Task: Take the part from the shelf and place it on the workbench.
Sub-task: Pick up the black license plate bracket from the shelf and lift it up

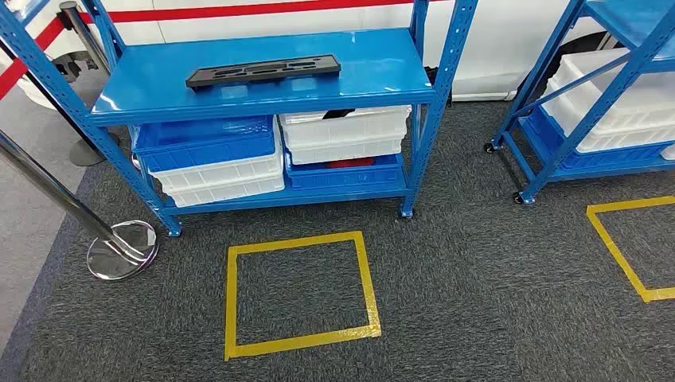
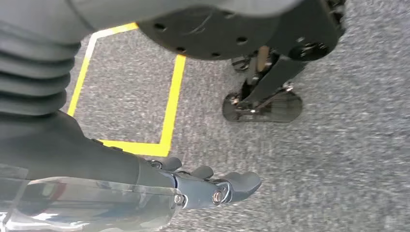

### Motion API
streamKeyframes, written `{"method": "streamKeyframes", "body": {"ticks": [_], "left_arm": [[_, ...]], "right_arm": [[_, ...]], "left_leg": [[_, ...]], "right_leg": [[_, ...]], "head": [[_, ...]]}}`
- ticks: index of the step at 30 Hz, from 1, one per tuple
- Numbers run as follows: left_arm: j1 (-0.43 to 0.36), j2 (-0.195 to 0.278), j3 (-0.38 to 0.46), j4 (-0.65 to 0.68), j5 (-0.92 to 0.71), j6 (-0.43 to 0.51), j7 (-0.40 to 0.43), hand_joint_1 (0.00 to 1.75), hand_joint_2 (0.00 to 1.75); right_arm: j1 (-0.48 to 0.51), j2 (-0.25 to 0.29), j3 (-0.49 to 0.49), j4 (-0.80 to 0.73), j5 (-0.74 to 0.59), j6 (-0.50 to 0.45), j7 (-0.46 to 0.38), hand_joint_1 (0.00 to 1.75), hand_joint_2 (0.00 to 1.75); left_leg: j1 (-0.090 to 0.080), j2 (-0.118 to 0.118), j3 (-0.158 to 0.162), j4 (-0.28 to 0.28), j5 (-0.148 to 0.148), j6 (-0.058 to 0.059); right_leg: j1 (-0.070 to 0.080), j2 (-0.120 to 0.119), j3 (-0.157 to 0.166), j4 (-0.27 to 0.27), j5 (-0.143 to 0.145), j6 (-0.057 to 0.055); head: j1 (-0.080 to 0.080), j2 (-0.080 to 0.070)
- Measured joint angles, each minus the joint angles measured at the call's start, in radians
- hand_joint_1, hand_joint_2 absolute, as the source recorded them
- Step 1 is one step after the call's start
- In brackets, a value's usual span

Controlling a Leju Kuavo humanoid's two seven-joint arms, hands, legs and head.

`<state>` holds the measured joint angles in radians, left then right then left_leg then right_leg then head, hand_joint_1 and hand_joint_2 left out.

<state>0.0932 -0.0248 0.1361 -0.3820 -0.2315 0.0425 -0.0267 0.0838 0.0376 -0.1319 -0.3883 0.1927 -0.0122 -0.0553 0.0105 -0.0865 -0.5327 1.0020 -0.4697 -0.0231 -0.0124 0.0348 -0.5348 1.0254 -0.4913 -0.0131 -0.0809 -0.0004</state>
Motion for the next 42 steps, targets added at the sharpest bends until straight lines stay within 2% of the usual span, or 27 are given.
{"method": "streamKeyframes", "body": {"ticks": [1, 2, 3, 9, 13, 19, 22, 23, 25, 27, 28, 29, 30, 31, 33, 34, 37, 39, 40, 42], "left_arm": [[-0.002, -0.002, 0.007, 0.000, -0.012, 0.003, -0.002, 0.00, 0.00], [-0.004, -0.003, 0.013, 0.001, -0.023, 0.005, -0.004, 0.00, 0.00], [-0.009, -0.006, 0.027, 0.001, -0.046, 0.010, -0.009, 0.00, 0.00], [-0.044, -0.027, 0.120, 0.014, -0.180, 0.034, -0.035, 0.00, 0.00], [-0.067, -0.042, 0.189, 0.026, -0.268, 0.049, -0.053, 0.00, 0.00], [-0.103, -0.067, 0.289, 0.047, -0.394, 0.067, -0.084, 0.00, 0.00], [-0.124, -0.082, 0.338, 0.056, -0.459, 0.077, -0.099, 0.00, 0.00], [-0.132, -0.089, 0.355, 0.059, -0.483, 0.080, -0.105, 0.00, 0.00], [-0.147, -0.102, 0.386, 0.065, -0.528, 0.086, -0.115, 0.00, 0.00], [-0.160, -0.112, 0.416, 0.072, -0.573, 0.090, -0.123, 0.00, 0.00], [-0.166, -0.117, 0.430, 0.076, -0.594, 0.093, -0.126, 0.00, 0.00], [-0.172, -0.122, 0.443, 0.080, -0.614, 0.094, -0.130, 0.00, 0.00], [-0.178, -0.127, 0.456, 0.084, -0.634, 0.095, -0.133, 0.00, 0.00], [-0.184, -0.131, 0.467, 0.087, -0.651, 0.095, -0.137, 0.00, 0.00], [-0.194, -0.140, 0.486, 0.091, -0.685, 0.096, -0.141, 0.00, 0.00], [-0.201, -0.143, 0.494, 0.093, -0.701, 0.097, -0.143, 0.00, 0.00], [-0.217, -0.151, 0.521, 0.101, -0.745, 0.098, -0.145, 0.00, 0.00], [-0.223, -0.156, 0.535, 0.105, -0.771, 0.098, -0.146, 0.00, 0.00], [-0.227, -0.159, 0.540, 0.106, -0.782, 0.098, -0.146, 0.00, 0.00], [-0.235, -0.163, 0.551, 0.111, -0.802, 0.097, -0.146, 0.00, 0.00]], "right_arm": [[-0.003, 0.001, -0.007, 0.001, 0.010, 0.000, -0.004, 0.00, 1.16], [-0.005, 0.003, -0.013, 0.001, 0.019, 0.000, -0.008, 0.00, 1.31], [-0.011, 0.007, -0.027, 0.003, 0.038, 0.001, -0.017, 0.00, 1.75], [-0.045, 0.030, -0.113, 0.018, 0.150, 0.003, -0.071, 0.00, 1.75], [-0.069, 0.050, -0.171, 0.029, 0.230, 0.001, -0.115, 0.00, 0.00], [-0.109, 0.077, -0.260, 0.046, 0.336, -0.005, -0.191, 0.00, 0.00], [-0.134, 0.089, -0.290, 0.049, 0.383, -0.019, -0.238, 0.00, 0.00], [-0.145, 0.091, -0.295, 0.049, 0.396, -0.025, -0.256, 0.00, 0.00], [-0.168, 0.092, -0.296, 0.048, 0.414, -0.039, -0.291, 0.00, 0.00], [-0.192, 0.093, -0.287, 0.043, 0.421, -0.057, -0.323, 0.00, 0.00], [-0.203, 0.092, -0.278, 0.040, 0.423, -0.067, -0.338, 0.00, 0.00], [-0.215, 0.092, -0.268, 0.036, 0.425, -0.078, -0.353, 0.00, 0.00], [-0.227, 0.092, -0.256, 0.031, 0.428, -0.087, -0.366, 0.00, 0.00], [-0.241, 0.091, -0.243, 0.025, 0.431, -0.097, -0.378, 0.00, 0.00], [-0.275, 0.087, -0.213, 0.009, 0.440, -0.119, -0.402, 0.00, 0.00], [-0.293, 0.084, -0.196, 0.001, 0.446, -0.130, -0.411, 0.00, 0.00], [-0.339, 0.075, -0.137, -0.035, 0.472, -0.165, -0.433, 0.00, 0.00], [-0.367, 0.069, -0.094, -0.068, 0.497, -0.187, -0.439, 0.00, 0.00], [-0.379, 0.065, -0.072, -0.086, 0.512, -0.198, -0.440, 0.00, 0.00], [-0.401, 0.053, -0.030, -0.120, 0.545, -0.218, -0.436, 0.00, 0.00]], "left_leg": [[0.000, 0.000, 0.000, 0.000, 0.000, 0.000], [0.000, 0.000, 0.000, 0.000, 0.000, 0.000], [0.000, 0.000, 0.000, 0.000, 0.000, 0.000], [-0.001, 0.000, -0.002, 0.004, 0.000, 0.002], [-0.001, 0.000, -0.006, 0.007, 0.000, 0.005], [-0.003, 0.000, -0.016, 0.020, -0.002, 0.018], [-0.003, 0.002, -0.013, 0.009, 0.008, 0.032], [-0.002, 0.004, -0.010, 0.000, 0.015, 0.038], [0.002, 0.010, -0.006, -0.015, 0.026, 0.047], [-0.001, 0.014, -0.009, -0.015, 0.028, 0.050], [-0.001, 0.015, -0.011, -0.014, 0.028, 0.050], [-0.002, 0.015, -0.011, -0.013, 0.027, 0.049], [-0.002, 0.015, -0.011, -0.011, 0.026, 0.048], [-0.001, 0.014, -0.010, -0.009, 0.025, 0.046], [-0.003, 0.012, -0.014, 0.000, 0.020, 0.038], [-0.004, 0.011, -0.018, 0.004, 0.019, 0.032], [-0.005, 0.011, -0.026, 0.004, 0.020, 0.016], [-0.004, 0.034, -0.040, 0.035, 0.000, 0.007], [-0.004, 0.050, -0.062, 0.082, -0.026, 0.004], [-0.001, 0.069, -0.131, 0.222, -0.089, -0.002]], "right_leg": [[0.000, 0.000, 0.000, 0.000, 0.000, 0.000], [0.000, 0.000, 0.000, 0.000, 0.000, 0.000], [0.000, 0.000, 0.000, 0.000, 0.000, 0.000], [-0.001, 0.000, -0.001, 0.000, 0.002, 0.003], [-0.002, 0.000, -0.002, 0.000, 0.003, 0.006], [-0.003, 0.000, -0.005, -0.001, 0.005, 0.018], [-0.006, -0.002, -0.004, -0.006, 0.009, 0.031], [-0.006, -0.007, -0.009, 0.003, 0.003, 0.034], [-0.005, -0.020, -0.046, 0.076, -0.041, 0.037], [-0.005, -0.023, -0.114, 0.206, -0.098, 0.039], [-0.005, -0.024, -0.140, 0.252, -0.108, 0.041], [-0.006, -0.024, -0.149, 0.264, -0.097, 0.042], [-0.007, -0.024, -0.138, 0.235, -0.069, 0.042], [-0.008, -0.023, -0.110, 0.174, -0.029, 0.042], [-0.009, -0.015, -0.055, 0.048, 0.024, 0.037], [-0.007, -0.011, -0.041, 0.014, 0.035, 0.033], [-0.003, -0.014, -0.042, -0.001, 0.040, 0.017], [-0.006, -0.021, -0.041, -0.008, 0.045, 0.005], [-0.006, -0.026, -0.040, -0.010, 0.046, -0.001], [-0.003, -0.039, -0.041, -0.010, 0.046, -0.006]], "head": [[0.000, 0.000], [0.000, 0.000], [0.000, 0.000], [0.000, 0.000], [0.000, 0.000], [0.000, 0.000], [0.000, 0.000], [0.000, 0.000], [0.000, 0.000], [0.000, 0.000], [0.000, 0.000], [0.000, 0.000], [0.000, 0.000], [0.000, 0.000], [0.000, 0.000], [0.000, 0.000], [0.000, 0.000], [0.000, 0.000], [0.000, 0.000], [0.000, 0.000]]}}
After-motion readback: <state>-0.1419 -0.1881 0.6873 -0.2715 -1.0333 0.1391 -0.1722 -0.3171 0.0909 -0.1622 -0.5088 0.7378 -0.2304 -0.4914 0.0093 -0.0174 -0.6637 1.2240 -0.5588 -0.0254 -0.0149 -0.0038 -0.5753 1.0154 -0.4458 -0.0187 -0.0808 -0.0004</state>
